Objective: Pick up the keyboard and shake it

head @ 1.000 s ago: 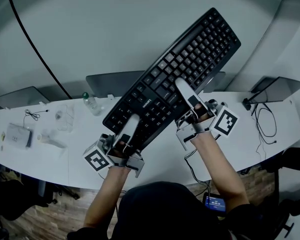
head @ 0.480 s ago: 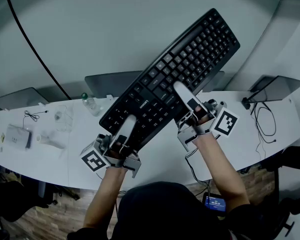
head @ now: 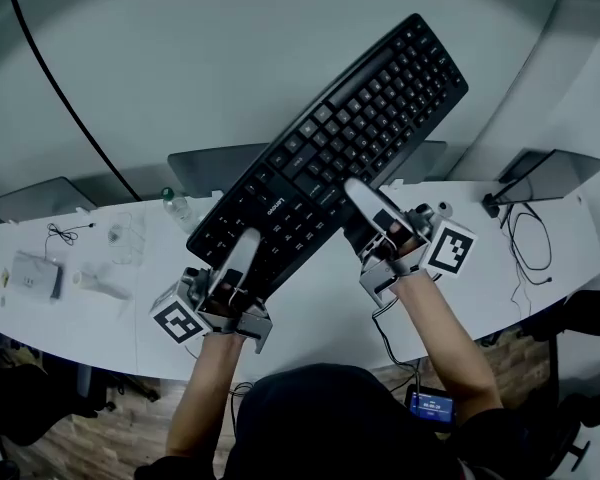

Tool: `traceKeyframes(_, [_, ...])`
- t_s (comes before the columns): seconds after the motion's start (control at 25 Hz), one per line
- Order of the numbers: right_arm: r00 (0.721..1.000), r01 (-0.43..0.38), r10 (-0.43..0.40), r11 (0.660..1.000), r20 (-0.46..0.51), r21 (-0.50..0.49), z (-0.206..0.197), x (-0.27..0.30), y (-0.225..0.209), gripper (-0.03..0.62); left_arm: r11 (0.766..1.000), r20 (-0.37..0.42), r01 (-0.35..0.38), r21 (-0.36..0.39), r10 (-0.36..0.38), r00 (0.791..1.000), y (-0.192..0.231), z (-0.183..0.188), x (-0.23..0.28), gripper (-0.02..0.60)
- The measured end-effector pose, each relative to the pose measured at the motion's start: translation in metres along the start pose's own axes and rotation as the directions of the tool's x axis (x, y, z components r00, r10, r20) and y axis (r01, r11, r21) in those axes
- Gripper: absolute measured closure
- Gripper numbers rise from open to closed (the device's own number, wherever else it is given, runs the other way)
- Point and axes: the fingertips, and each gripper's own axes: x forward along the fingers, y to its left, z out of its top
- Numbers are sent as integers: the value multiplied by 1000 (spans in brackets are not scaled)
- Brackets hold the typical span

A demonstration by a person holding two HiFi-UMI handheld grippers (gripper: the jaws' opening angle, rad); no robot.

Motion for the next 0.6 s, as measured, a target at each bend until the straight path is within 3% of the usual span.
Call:
traceKeyframes(0.32, [994,98,-99,994,-35,-44,2,-29,-18,454,998,-31,-43,48,44,999,6,-1,-5,495])
traceKeyframes(0.48, [982,161,-175,972,-67,-168,-1,-26,-23,454,992,-28,-66,112,69,997,15,21,-18,495])
traceKeyframes(0.6, [969,171,-216,936,-121,-307,2,-22,-17,454,978,-46,-98,185,109,993,19,28,-21,495])
